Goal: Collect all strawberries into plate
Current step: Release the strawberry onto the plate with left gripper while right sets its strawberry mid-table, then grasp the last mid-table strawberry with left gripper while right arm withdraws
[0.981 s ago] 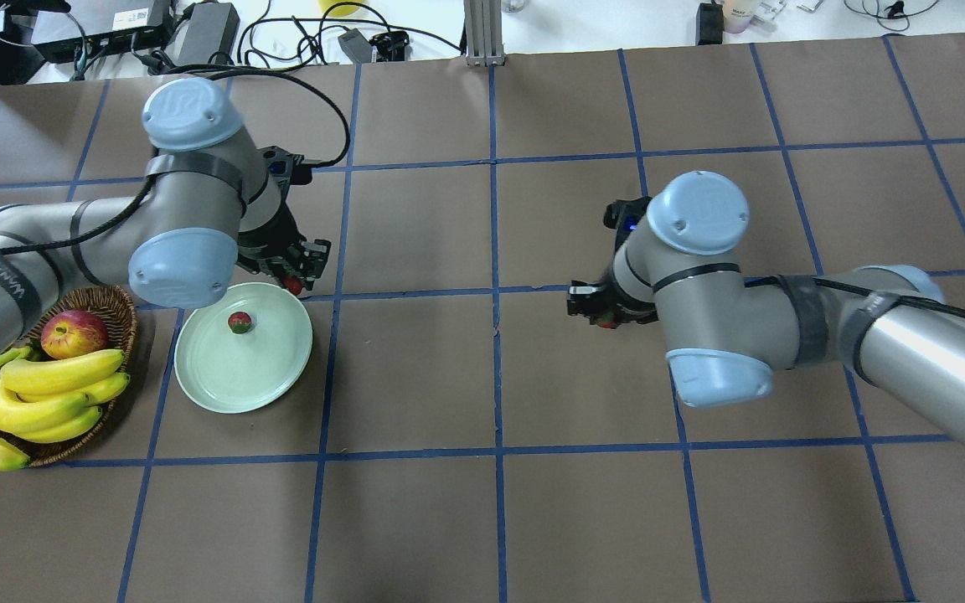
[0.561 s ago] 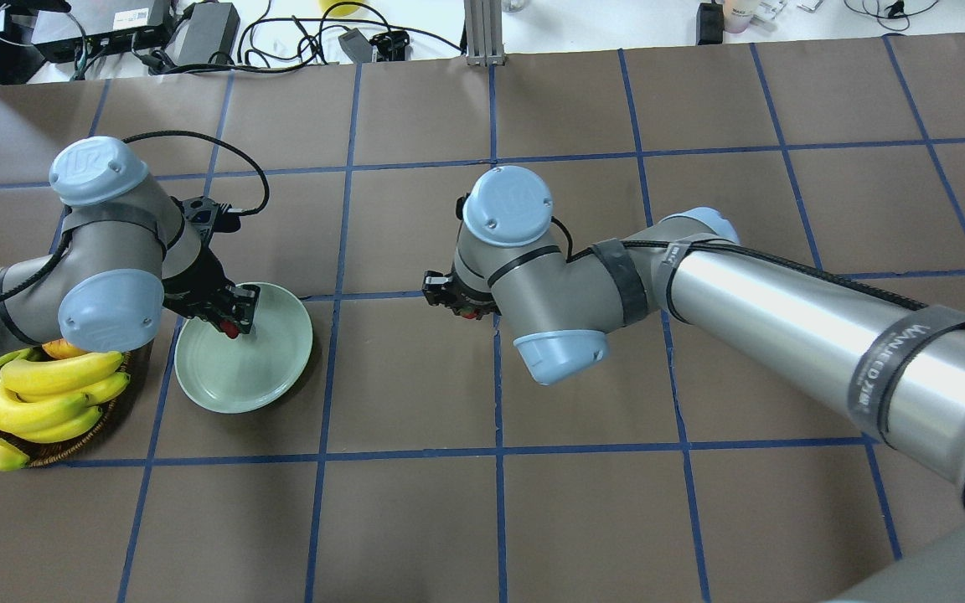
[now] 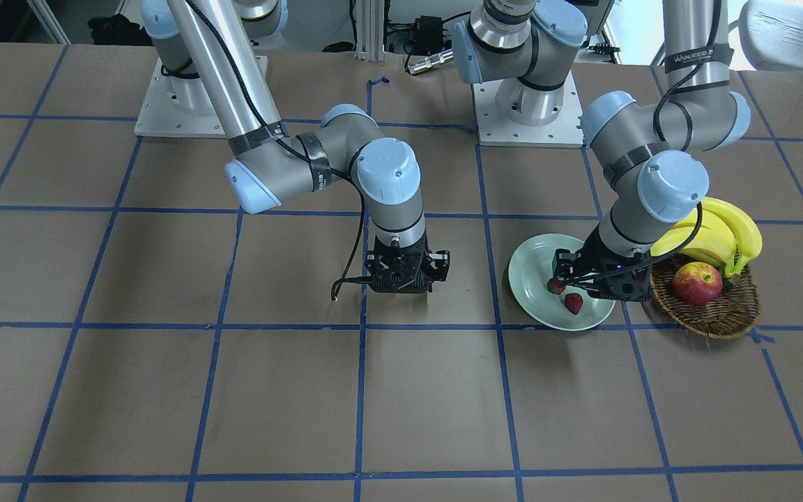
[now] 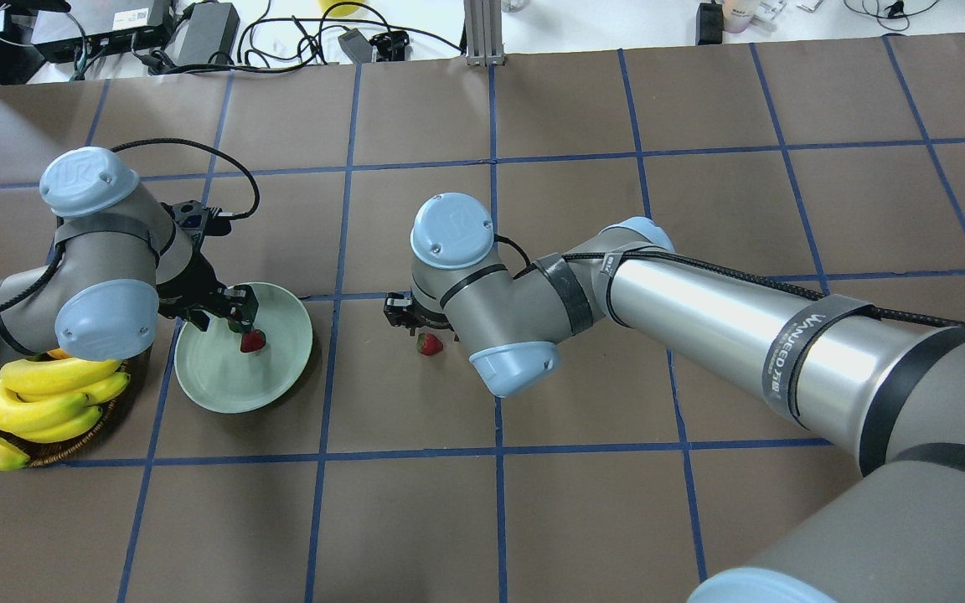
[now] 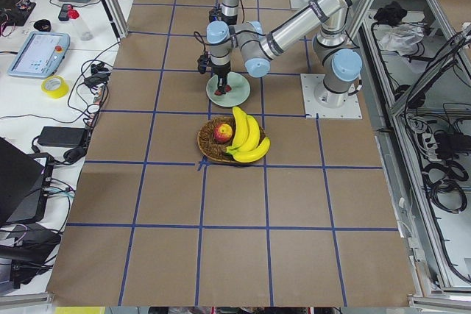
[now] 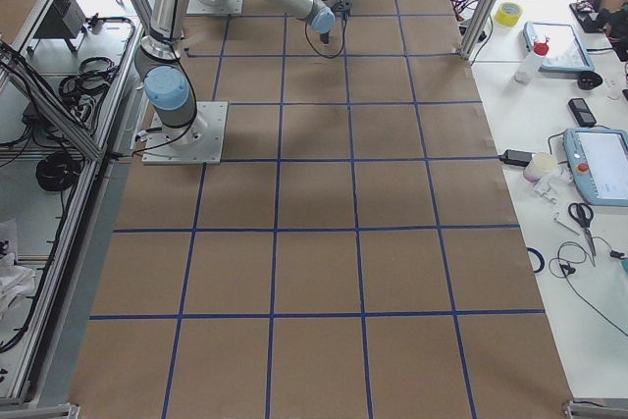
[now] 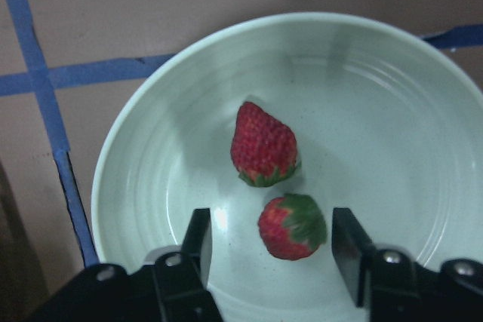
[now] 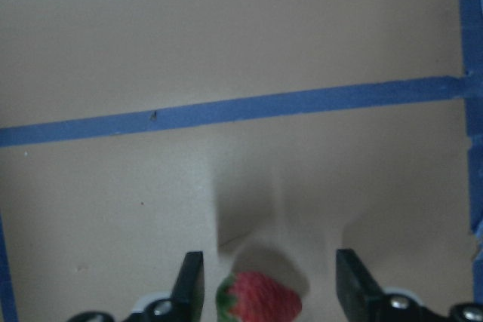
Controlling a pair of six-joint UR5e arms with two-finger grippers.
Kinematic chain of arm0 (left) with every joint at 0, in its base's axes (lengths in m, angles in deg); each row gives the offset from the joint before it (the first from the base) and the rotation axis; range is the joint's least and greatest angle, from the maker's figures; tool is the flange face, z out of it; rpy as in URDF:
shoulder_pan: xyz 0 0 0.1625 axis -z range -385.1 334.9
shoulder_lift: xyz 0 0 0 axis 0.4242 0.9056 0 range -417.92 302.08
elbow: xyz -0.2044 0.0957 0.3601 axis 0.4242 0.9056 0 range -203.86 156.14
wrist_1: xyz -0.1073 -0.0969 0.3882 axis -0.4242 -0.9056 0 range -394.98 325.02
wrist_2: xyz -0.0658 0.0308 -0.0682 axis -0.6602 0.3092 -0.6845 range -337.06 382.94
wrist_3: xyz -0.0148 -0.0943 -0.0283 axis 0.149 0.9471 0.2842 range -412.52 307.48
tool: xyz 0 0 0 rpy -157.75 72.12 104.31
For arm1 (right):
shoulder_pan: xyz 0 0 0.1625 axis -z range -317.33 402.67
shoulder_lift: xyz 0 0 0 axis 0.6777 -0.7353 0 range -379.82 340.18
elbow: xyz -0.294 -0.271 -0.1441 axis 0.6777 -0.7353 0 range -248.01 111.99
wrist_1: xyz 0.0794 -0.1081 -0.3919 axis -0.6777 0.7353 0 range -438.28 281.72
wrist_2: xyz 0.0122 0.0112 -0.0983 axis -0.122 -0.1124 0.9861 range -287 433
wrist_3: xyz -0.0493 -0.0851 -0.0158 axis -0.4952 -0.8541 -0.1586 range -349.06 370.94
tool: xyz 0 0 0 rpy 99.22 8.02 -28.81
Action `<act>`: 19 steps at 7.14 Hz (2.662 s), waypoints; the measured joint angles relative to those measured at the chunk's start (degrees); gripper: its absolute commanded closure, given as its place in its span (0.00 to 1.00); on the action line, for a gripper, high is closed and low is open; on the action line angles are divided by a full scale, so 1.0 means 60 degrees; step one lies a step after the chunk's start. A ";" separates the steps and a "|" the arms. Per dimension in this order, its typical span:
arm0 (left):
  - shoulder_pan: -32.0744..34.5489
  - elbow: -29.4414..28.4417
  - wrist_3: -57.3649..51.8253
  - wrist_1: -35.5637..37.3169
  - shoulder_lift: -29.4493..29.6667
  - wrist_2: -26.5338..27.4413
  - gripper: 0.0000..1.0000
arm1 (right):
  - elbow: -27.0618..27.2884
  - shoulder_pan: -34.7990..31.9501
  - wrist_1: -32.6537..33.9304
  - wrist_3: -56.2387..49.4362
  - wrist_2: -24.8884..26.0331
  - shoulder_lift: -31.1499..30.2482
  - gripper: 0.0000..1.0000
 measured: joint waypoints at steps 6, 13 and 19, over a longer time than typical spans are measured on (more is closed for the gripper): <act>0.2815 -0.0555 0.3917 -0.0106 -0.0597 -0.0066 0.00 | -0.0142 0.2206 -0.4069 -0.2099 0.0344 -0.3434 0.00; 0.5654 -0.0739 0.8169 0.1059 0.1359 -0.0094 0.19 | -0.2280 0.3297 -0.7781 -0.5140 0.1430 -0.4910 0.00; 0.5667 -0.0689 0.6994 0.1230 0.1632 -0.0049 1.00 | -0.2320 0.4092 -0.6858 -0.3815 0.1582 -0.5162 0.00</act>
